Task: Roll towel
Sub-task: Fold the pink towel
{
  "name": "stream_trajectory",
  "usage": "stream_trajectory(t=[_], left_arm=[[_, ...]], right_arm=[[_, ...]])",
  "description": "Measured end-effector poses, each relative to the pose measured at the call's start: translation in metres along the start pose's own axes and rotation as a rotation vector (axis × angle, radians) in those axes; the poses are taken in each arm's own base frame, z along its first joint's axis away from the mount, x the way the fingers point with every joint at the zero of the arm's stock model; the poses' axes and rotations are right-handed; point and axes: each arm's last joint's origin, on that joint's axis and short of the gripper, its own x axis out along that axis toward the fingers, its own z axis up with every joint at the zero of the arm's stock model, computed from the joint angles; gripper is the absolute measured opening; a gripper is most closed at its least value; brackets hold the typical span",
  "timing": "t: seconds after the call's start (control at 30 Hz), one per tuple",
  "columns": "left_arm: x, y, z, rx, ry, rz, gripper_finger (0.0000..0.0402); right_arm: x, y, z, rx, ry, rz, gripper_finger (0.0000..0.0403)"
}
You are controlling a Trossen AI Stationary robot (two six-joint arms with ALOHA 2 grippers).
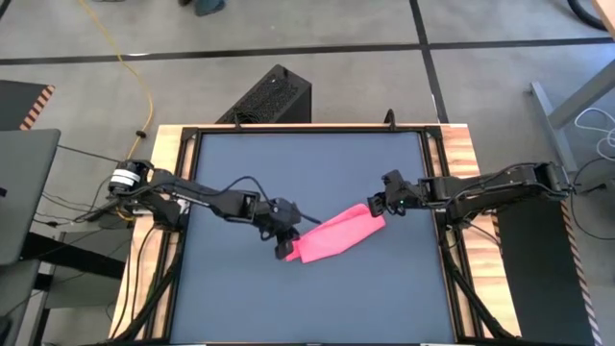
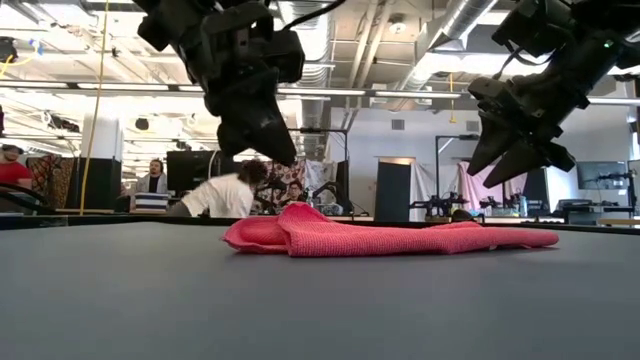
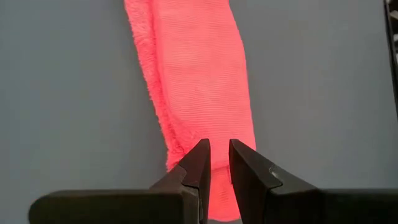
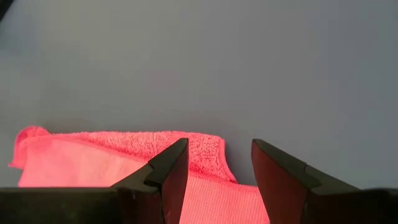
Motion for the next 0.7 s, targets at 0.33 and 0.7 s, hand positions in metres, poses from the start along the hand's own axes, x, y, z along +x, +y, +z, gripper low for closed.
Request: stream_trajectory(t=[0.33, 0.7], left_arm=[[0.001, -0.001, 0.000, 0.042, -0.031, 0.062, 0.0066], [0.044, -0.013, -0.011, 0.015, 0.074, -0.049, 0.0121]], right_arm=[[0.000, 0.000, 0.000, -0.004, 0.000, -0.001, 0.0201], [0.000, -0.001, 0.000, -0.004, 0.006, -0.009, 0.0201]])
